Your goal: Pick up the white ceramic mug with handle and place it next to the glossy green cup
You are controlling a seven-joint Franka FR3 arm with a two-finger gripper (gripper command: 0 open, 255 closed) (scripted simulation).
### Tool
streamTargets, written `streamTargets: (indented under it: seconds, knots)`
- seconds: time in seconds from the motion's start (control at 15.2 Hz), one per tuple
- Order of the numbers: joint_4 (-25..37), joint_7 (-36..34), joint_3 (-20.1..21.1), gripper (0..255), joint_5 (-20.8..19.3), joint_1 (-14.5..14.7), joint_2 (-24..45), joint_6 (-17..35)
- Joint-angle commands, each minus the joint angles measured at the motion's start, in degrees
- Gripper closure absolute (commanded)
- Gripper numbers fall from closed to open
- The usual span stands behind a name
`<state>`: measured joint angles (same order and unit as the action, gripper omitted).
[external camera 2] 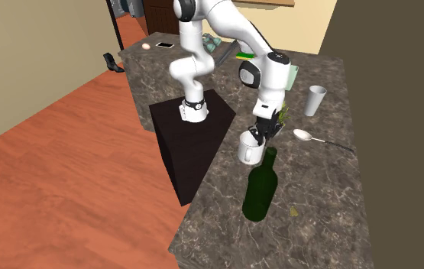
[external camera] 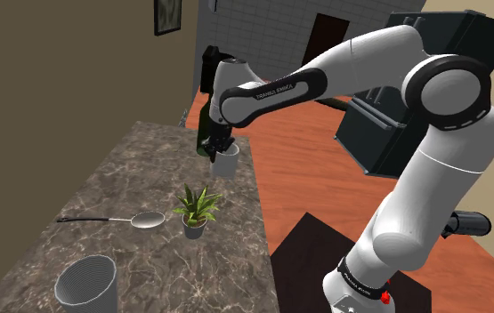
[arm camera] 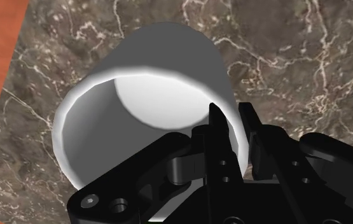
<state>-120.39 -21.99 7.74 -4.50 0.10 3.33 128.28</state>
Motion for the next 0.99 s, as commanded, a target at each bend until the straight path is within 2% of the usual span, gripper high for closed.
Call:
streamTargets:
  seconds: [0.0, 0.92]
  knots:
    - [0.72, 0.23, 0.00, 255, 0.22, -0.03, -0.79, -1.49]
    - [7.77, 1.27, 0.02, 255, 1.18, -0.05, -4.16, -11.85]
